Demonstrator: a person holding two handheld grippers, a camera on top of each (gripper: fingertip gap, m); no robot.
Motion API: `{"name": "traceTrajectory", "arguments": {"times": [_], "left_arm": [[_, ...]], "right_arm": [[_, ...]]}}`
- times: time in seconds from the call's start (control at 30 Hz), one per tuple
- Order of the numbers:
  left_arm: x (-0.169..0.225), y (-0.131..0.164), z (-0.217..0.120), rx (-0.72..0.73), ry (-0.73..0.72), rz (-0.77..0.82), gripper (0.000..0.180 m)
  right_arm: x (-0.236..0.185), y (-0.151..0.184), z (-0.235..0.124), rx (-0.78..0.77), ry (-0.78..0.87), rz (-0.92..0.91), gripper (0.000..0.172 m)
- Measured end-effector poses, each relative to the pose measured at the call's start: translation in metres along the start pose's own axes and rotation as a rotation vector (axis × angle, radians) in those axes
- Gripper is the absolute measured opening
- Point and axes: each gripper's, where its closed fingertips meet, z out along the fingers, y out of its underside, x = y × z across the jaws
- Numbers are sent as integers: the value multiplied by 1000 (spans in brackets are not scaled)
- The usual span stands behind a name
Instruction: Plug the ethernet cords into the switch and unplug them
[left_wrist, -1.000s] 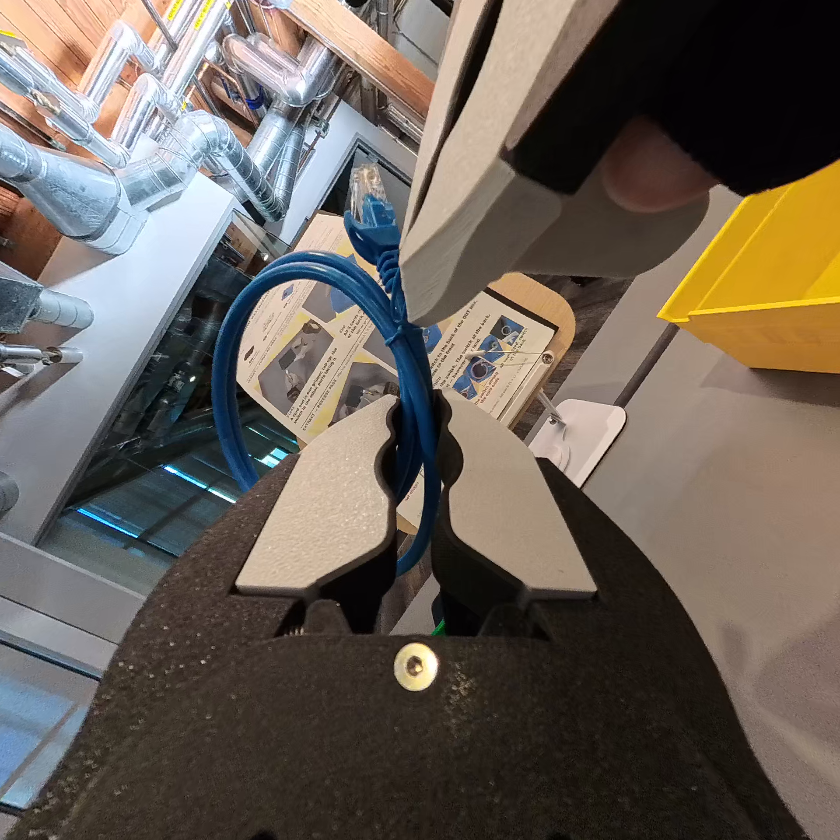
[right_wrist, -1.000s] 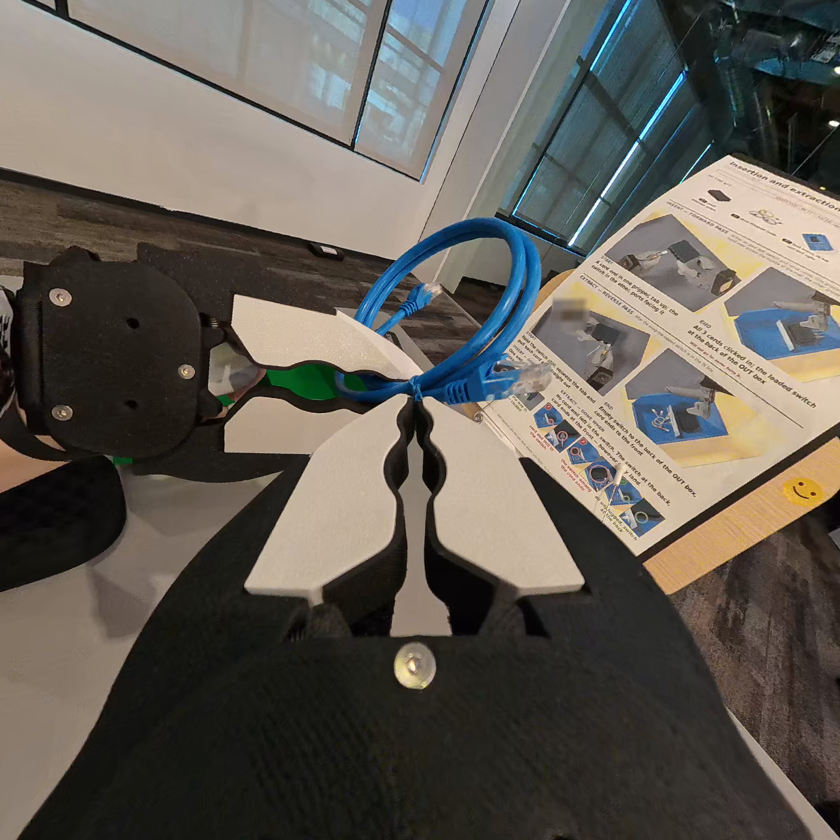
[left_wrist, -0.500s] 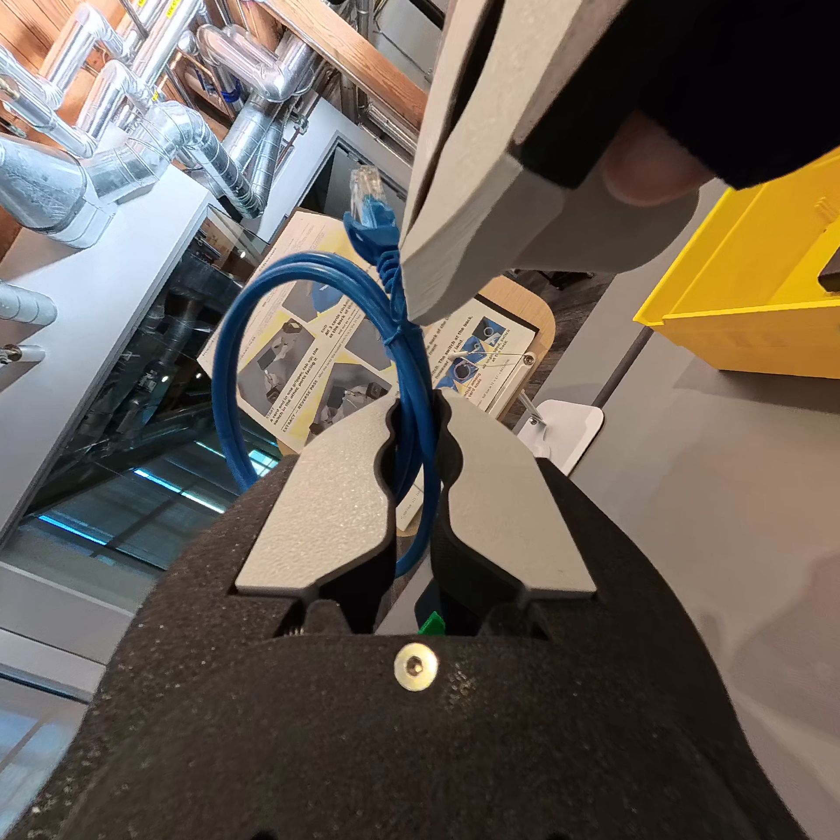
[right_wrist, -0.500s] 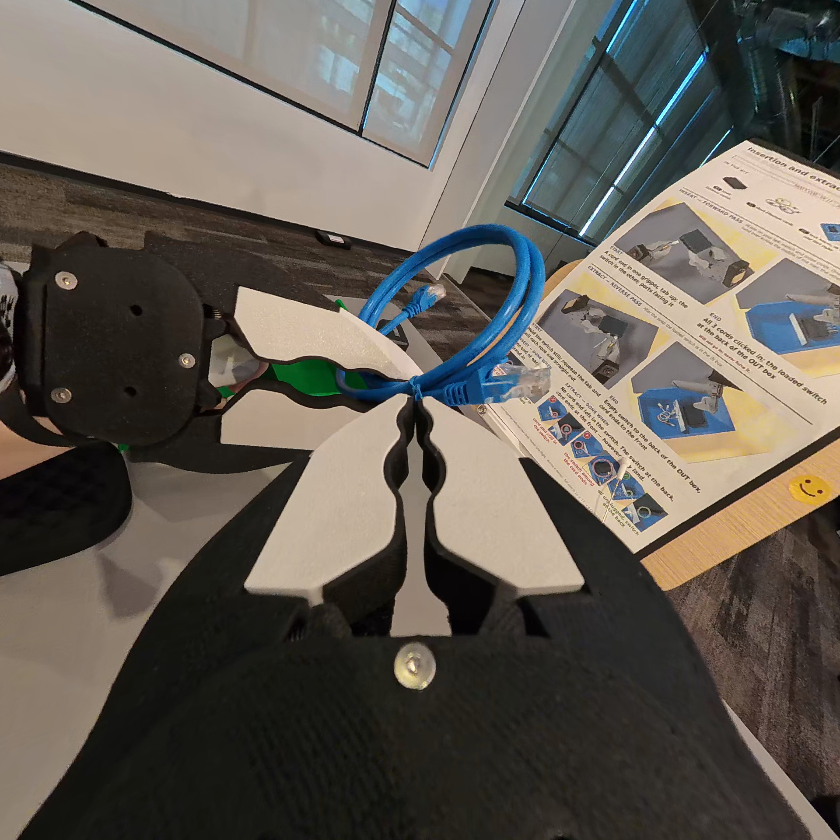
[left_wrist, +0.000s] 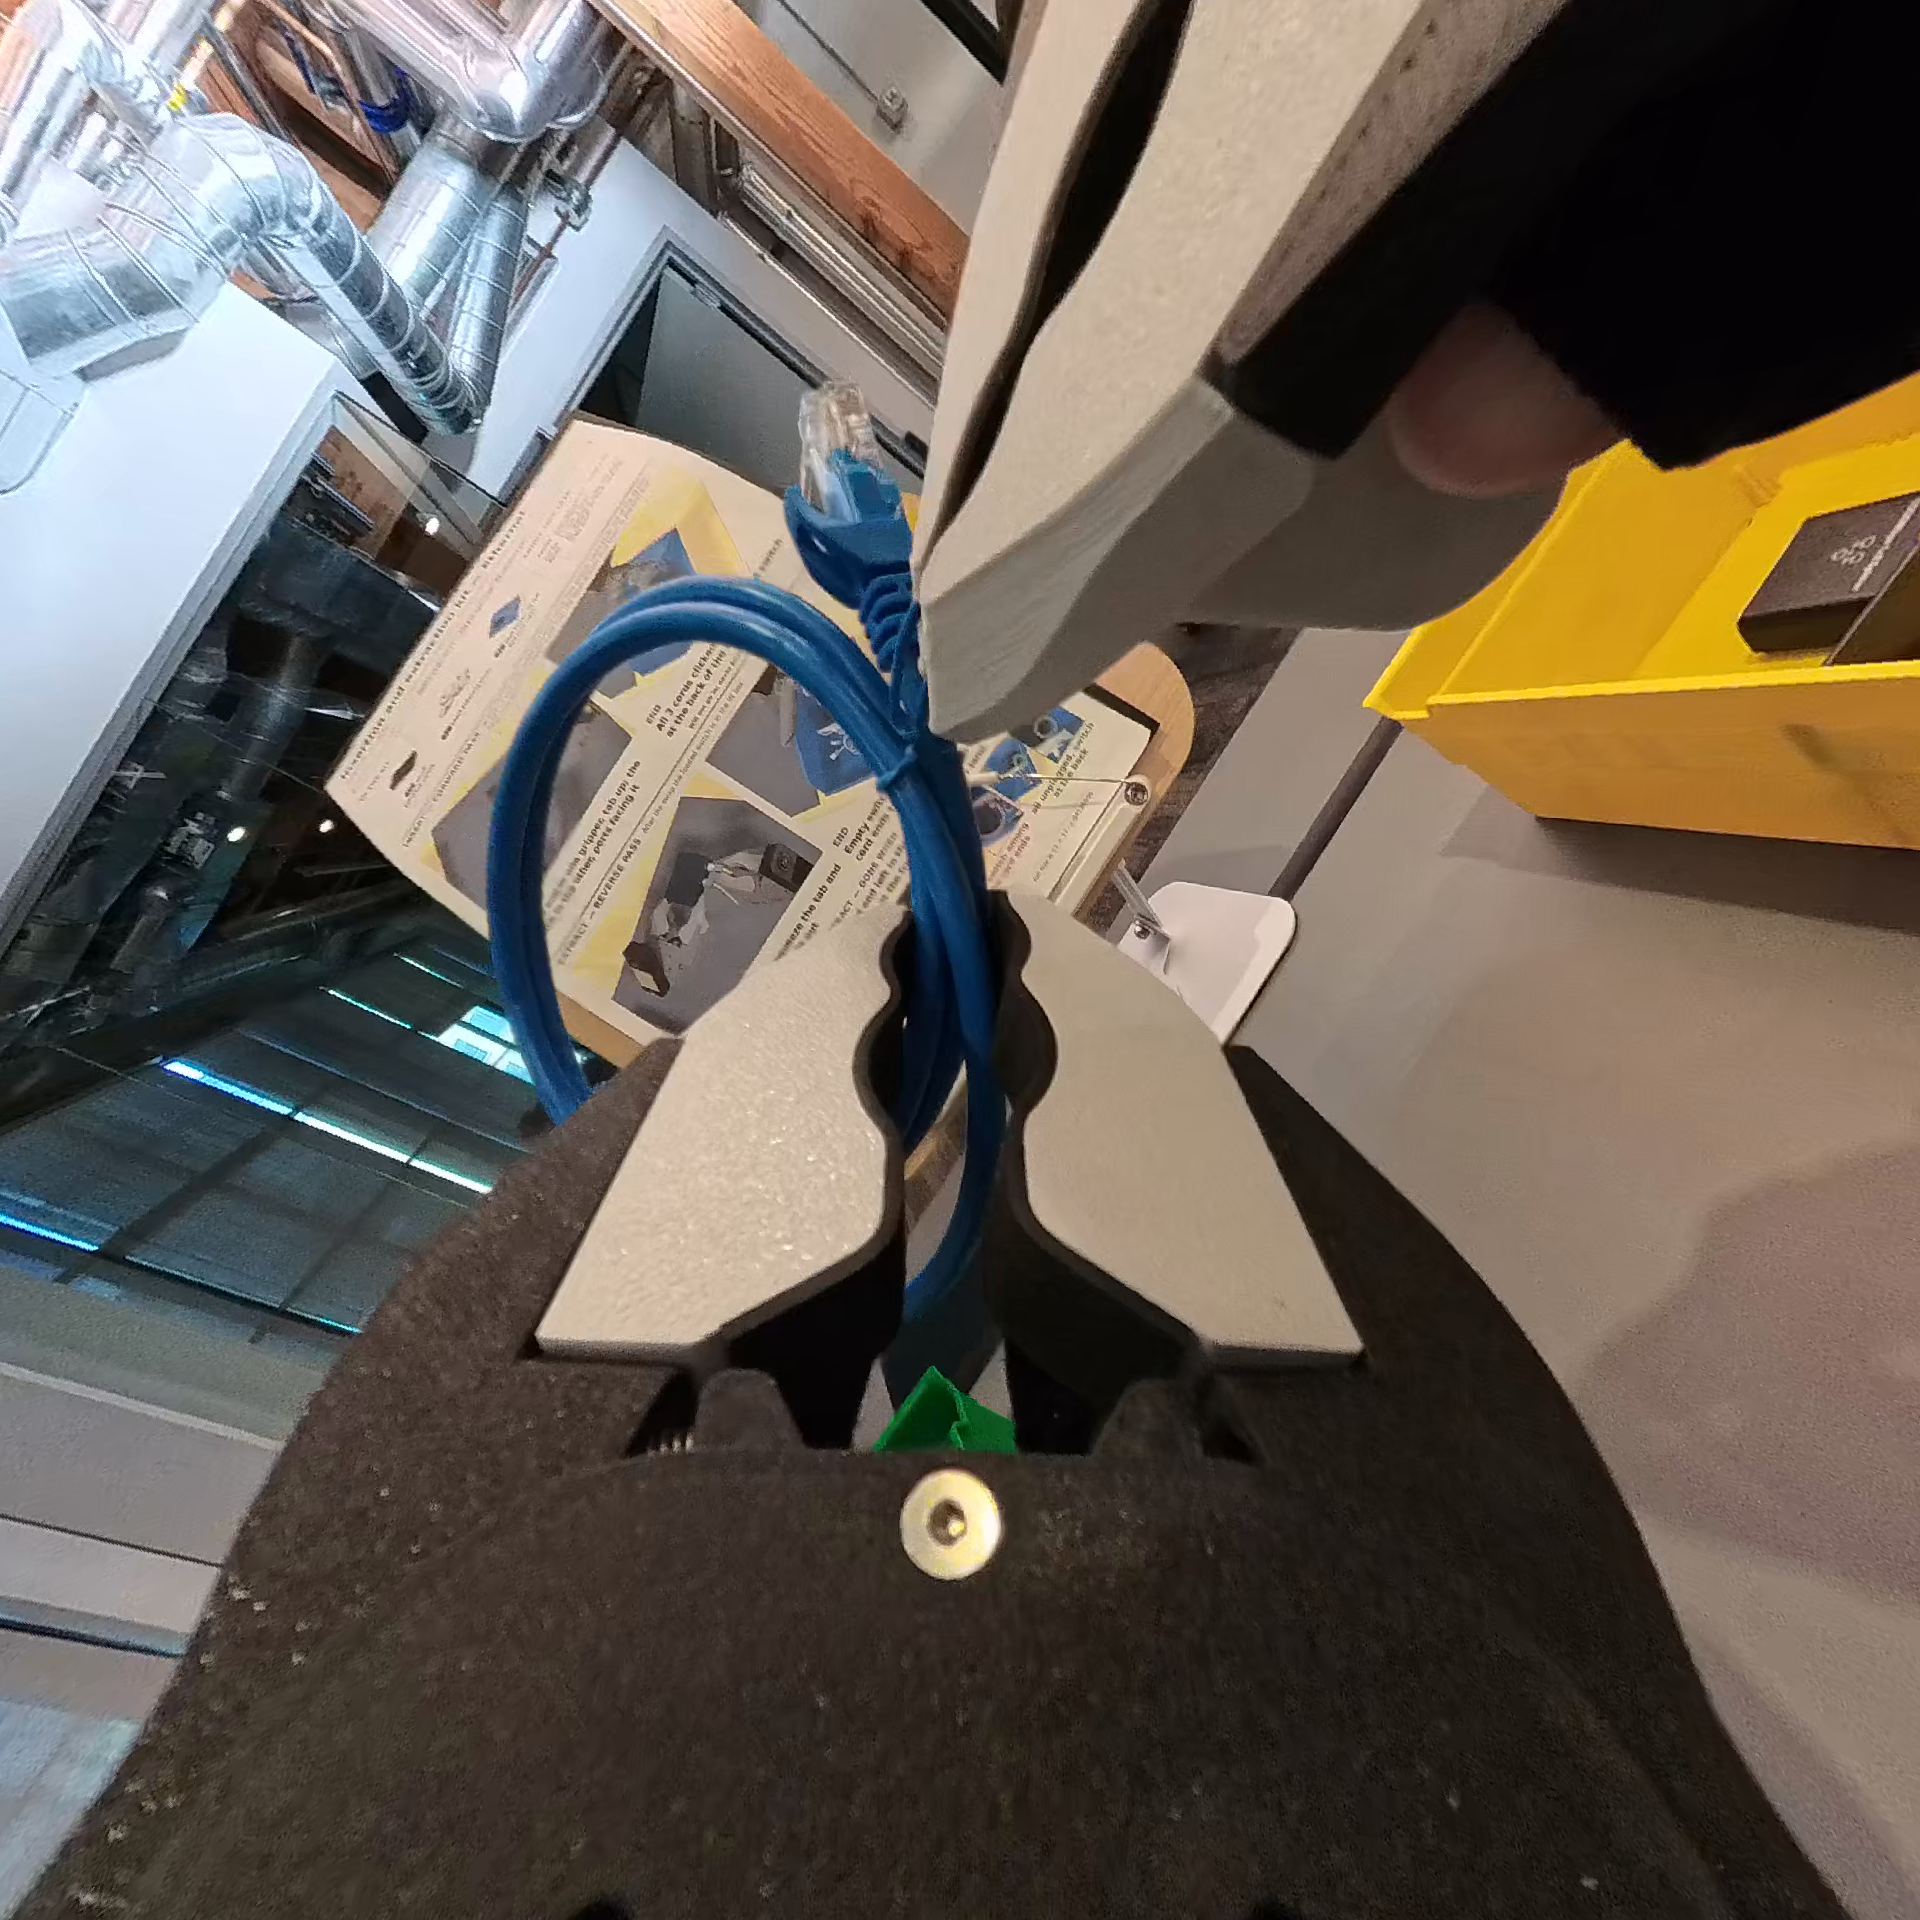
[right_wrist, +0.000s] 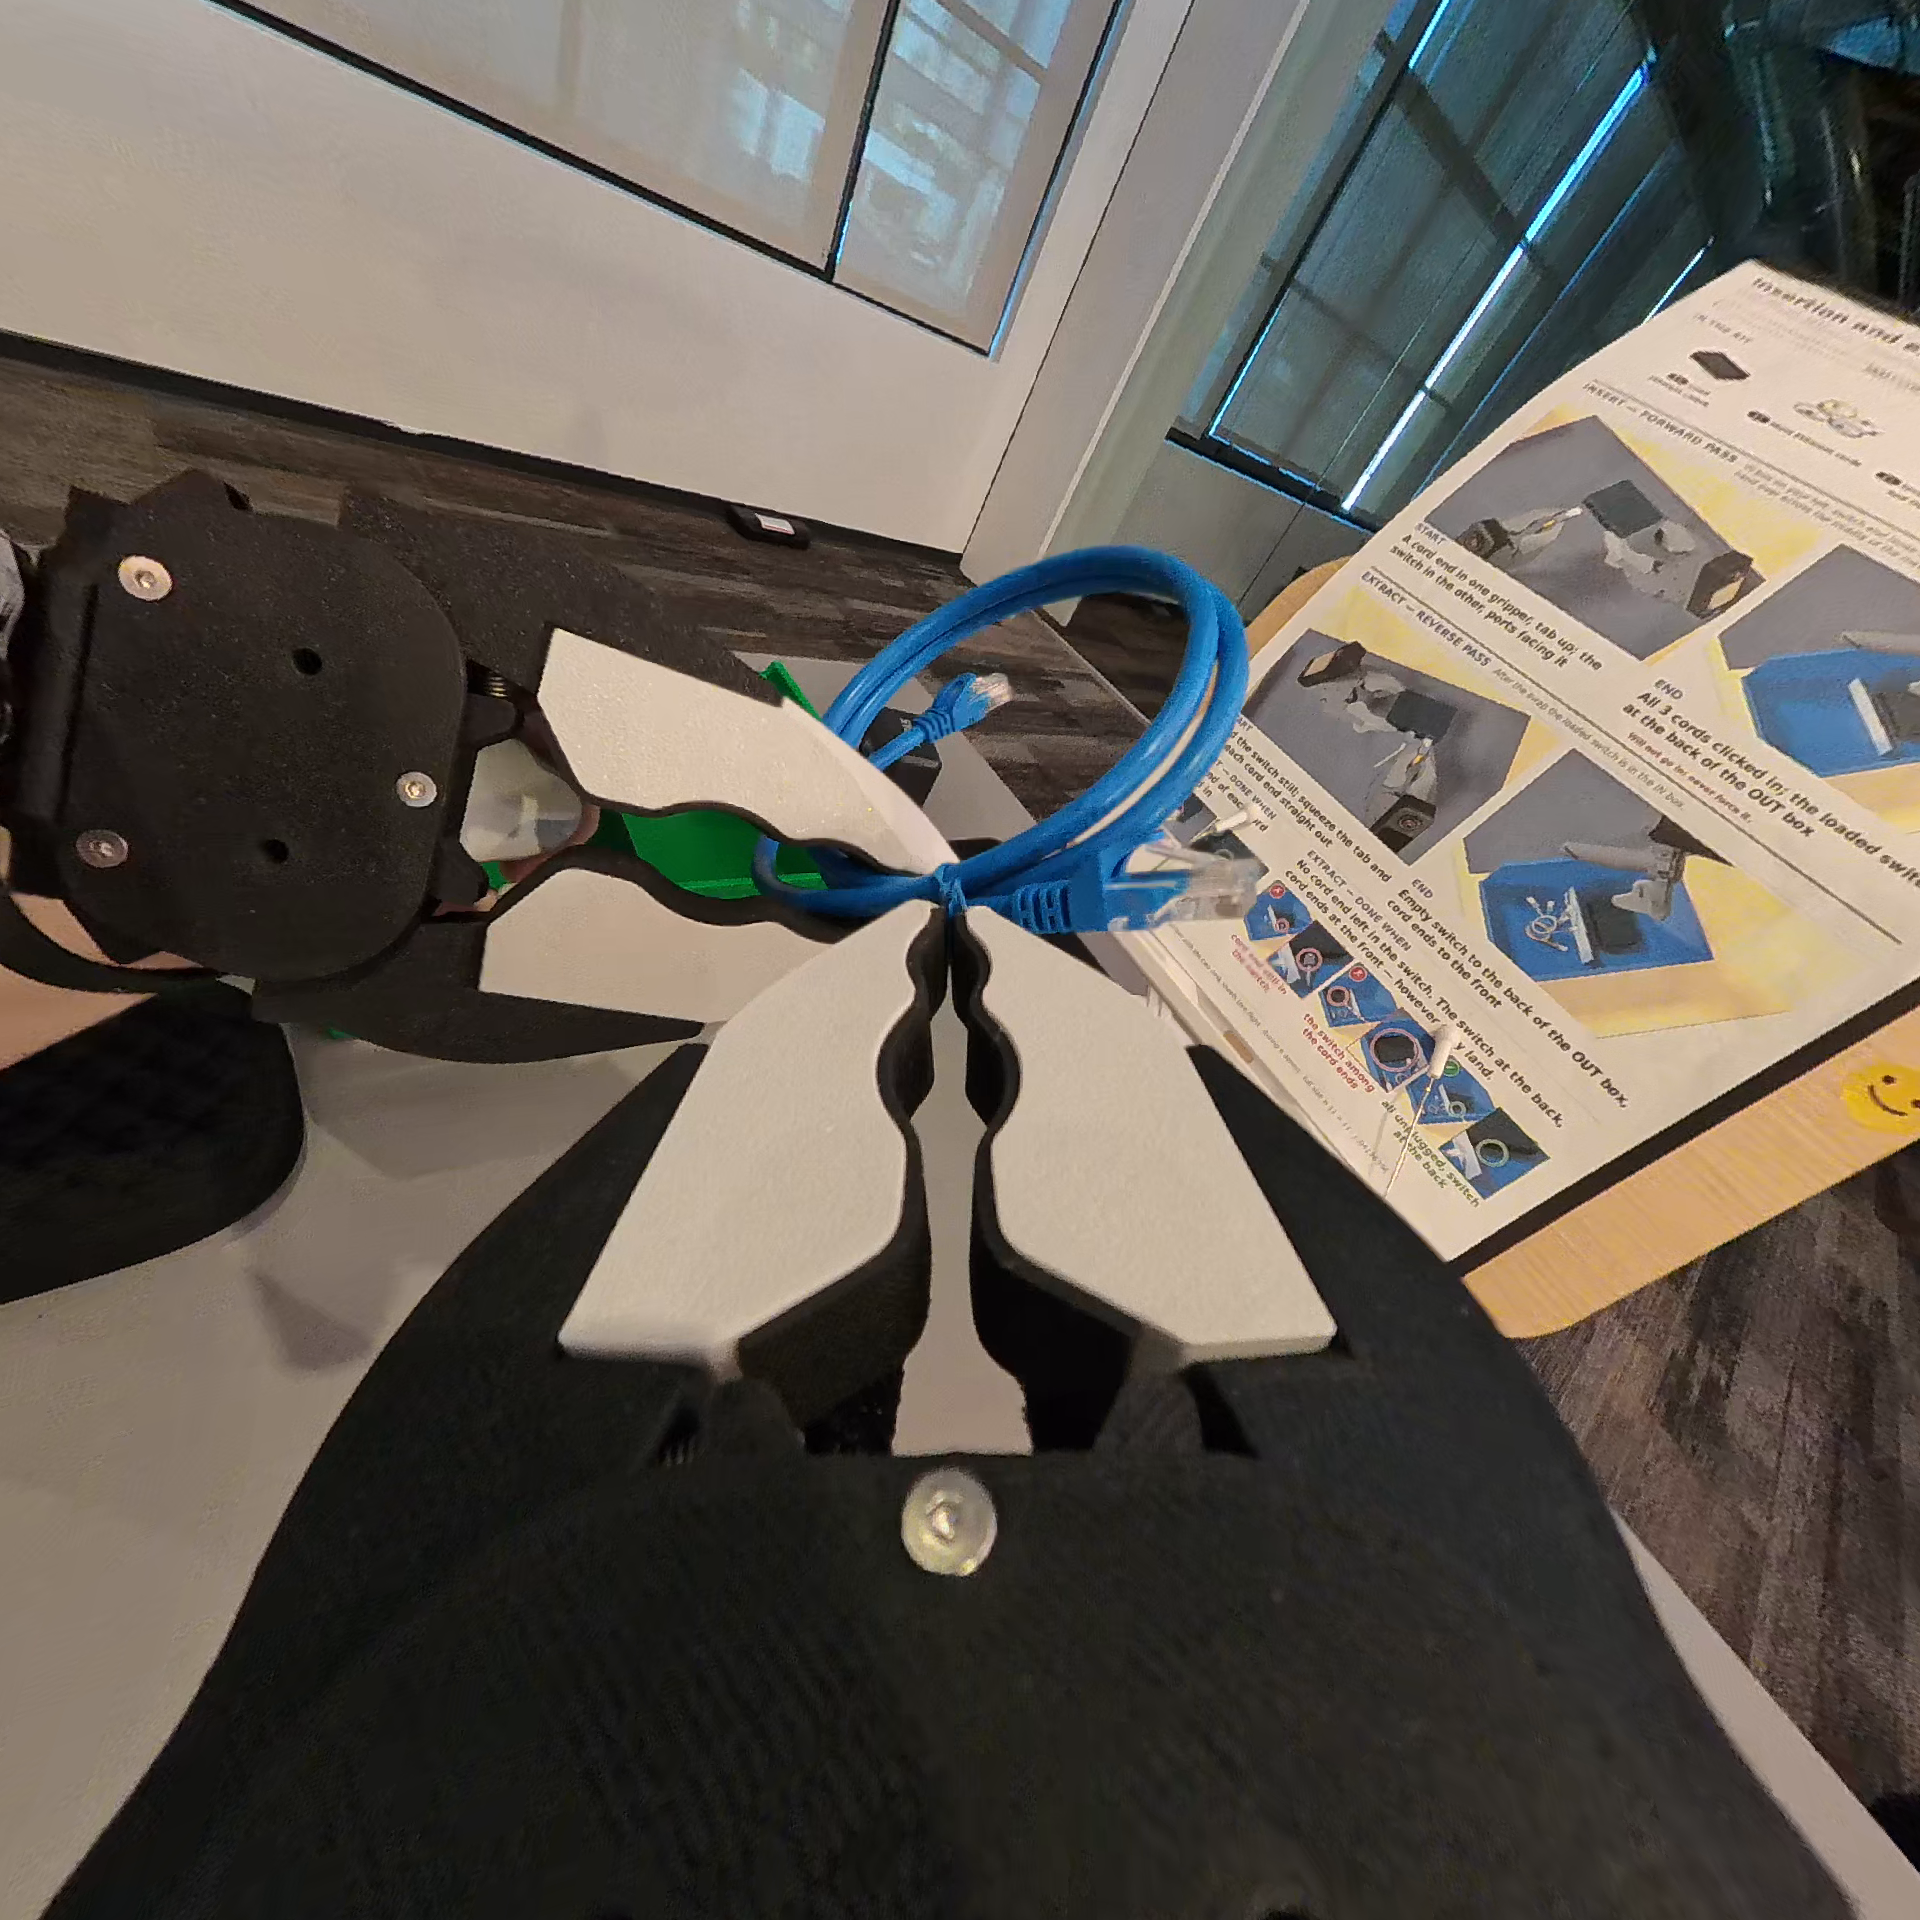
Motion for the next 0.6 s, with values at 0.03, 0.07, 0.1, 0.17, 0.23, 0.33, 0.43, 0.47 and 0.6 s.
{"name": "traceTrajectory", "arguments": {"times": [0.03,0.07,0.1,0.17,0.23,0.33,0.43,0.47,0.6], "left_arm": [[2,2,1,-12,14,-2,11],[3,4,2,-25,31,-8,11],[6,7,2,-38,54,-21,11],[11,13,4,-64,111,-56,11],[14,19,6,-86,148,-76,11],[19,28,8,-129,191,-86,11],[25,35,9,-163,234,-100,11],[26,36,9,-170,245,-106,11],[28,42,11,-194,254,-123,11]], "right_arm": [[0,2,2,-6,-1,6,1],[1,4,3,-10,-2,11,1],[1,7,5,-18,-4,15,1],[2,13,10,-37,-12,21,1],[2,18,14,-42,-31,47,1],[2,27,20,-63,-53,61,1],[0,33,24,-78,-75,88,1],[0,34,26,-81,-80,95,1],[2,39,31,-100,-73,105,1]]}}
